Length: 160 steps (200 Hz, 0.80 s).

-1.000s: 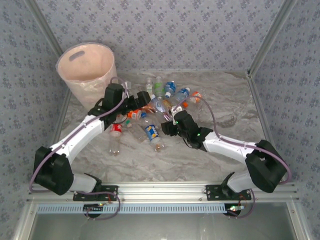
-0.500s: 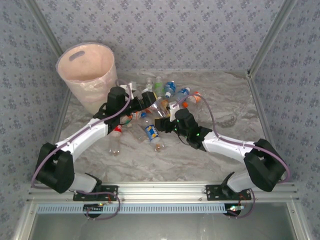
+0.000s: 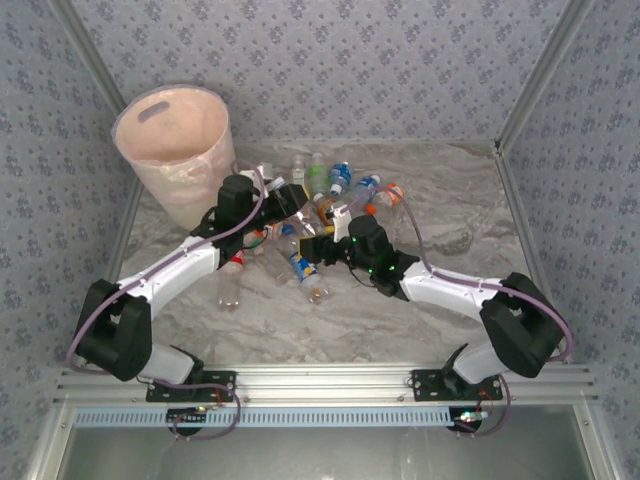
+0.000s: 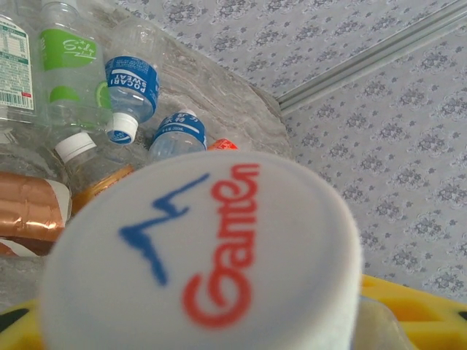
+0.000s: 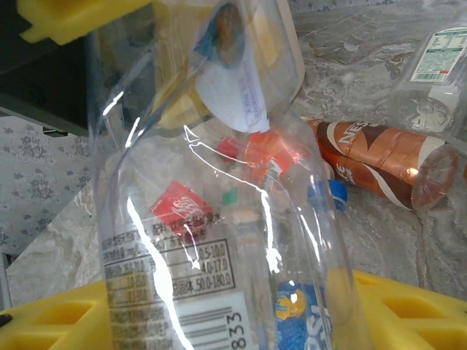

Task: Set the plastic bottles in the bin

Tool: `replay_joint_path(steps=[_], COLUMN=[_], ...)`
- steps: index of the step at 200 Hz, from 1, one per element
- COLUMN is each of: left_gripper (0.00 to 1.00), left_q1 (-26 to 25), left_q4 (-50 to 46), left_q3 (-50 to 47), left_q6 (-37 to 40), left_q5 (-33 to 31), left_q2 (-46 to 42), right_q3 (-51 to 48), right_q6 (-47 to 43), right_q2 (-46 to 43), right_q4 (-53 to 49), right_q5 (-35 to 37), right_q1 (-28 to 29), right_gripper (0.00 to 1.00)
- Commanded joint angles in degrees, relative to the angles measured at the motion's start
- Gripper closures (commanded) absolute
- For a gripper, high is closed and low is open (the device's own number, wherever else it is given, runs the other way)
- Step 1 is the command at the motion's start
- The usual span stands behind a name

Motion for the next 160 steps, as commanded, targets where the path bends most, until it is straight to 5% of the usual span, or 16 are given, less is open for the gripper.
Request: replay_joint_path(steps=[1,109,129,160], left_gripper=[0.44,0.46,0.46,0.45], left_q1=[-0.2,1.5,2.9,4.5], left_q4=[2.7,-6.3,-10.8,-13.9], left_q3=[0.0,7.2,11.6,18.2], left_q6=[0.5,8.4,11.5,17.8], left_q5=[-0.1,-1.7,-2.9,-8.9], left_q2=[-0.6,-3.4,-4.6,-7.1], right_q3=[1.5,1.8,1.3,0.3], right_q6=[0.8,-6.8,-8.7,-9.3], right_q2=[0.5,-4.9,-7.7,-10.5], right_q4=[2.8,-3.8,-4.8,-5.3], right_q5=[-2.8,-6.6,-5.3,-0.8], right_q1=[0.4,-1.9,-2.4,-3.6], right_gripper=[0.3,0.09,0.0,0.0])
